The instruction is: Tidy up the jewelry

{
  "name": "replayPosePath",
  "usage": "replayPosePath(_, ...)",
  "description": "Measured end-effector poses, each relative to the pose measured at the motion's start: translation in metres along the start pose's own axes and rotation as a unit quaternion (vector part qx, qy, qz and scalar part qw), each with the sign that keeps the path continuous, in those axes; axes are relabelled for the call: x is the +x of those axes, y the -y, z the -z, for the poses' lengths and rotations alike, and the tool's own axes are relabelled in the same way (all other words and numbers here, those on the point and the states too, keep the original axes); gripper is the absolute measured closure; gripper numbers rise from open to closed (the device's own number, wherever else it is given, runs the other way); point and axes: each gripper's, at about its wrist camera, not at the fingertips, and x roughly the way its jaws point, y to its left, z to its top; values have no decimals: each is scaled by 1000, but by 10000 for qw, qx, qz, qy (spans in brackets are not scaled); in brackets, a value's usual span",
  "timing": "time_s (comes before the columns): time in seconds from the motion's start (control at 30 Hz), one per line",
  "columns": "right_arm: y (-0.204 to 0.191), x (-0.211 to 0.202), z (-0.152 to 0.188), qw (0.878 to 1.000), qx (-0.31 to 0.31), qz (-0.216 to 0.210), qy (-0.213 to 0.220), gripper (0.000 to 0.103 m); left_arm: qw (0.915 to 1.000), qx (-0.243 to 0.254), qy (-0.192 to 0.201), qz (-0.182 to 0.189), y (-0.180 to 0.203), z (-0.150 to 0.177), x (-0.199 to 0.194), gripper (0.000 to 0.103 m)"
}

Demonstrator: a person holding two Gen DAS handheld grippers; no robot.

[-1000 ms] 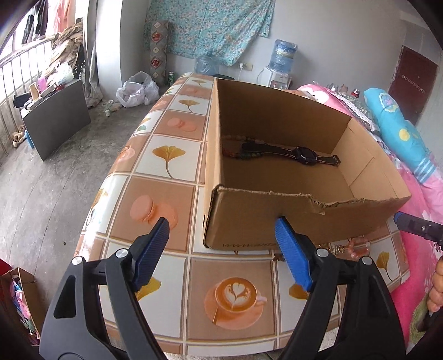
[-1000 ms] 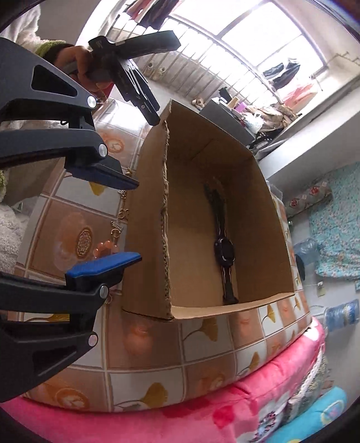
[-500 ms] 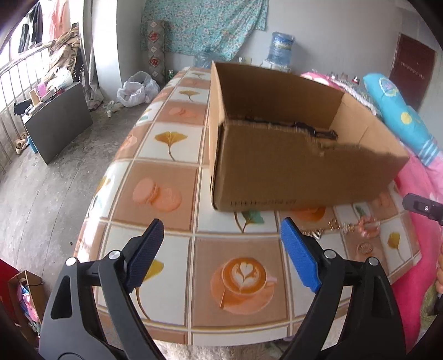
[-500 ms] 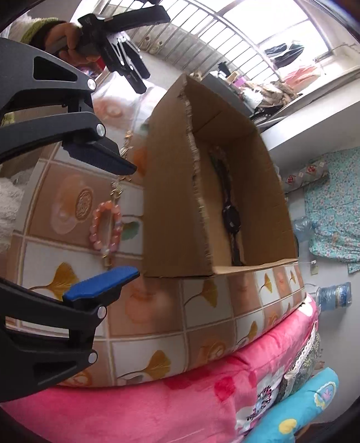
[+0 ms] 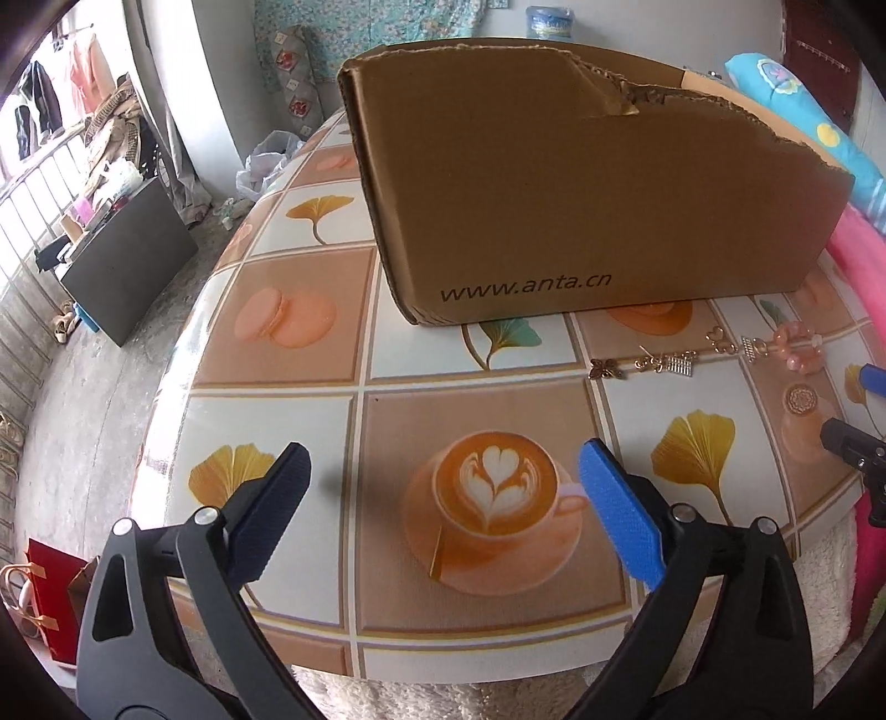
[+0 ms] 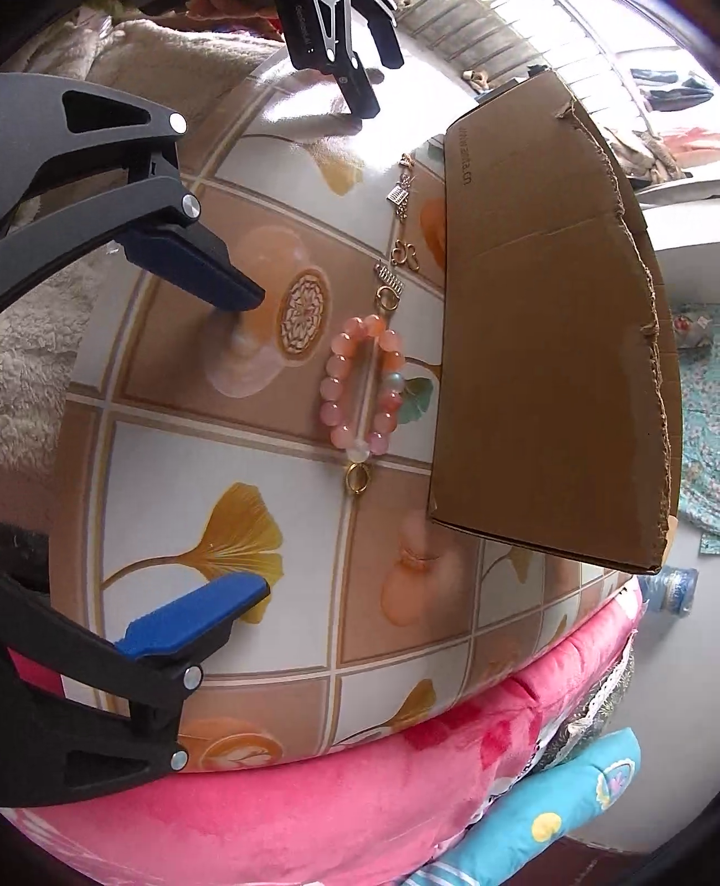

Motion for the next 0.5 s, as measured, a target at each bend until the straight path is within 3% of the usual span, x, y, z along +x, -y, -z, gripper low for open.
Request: replayPosePath(0.5, 6, 4, -1, 9999, -25, -145, 7, 7, 9996, -256, -79, 109, -3, -1, -1, 7)
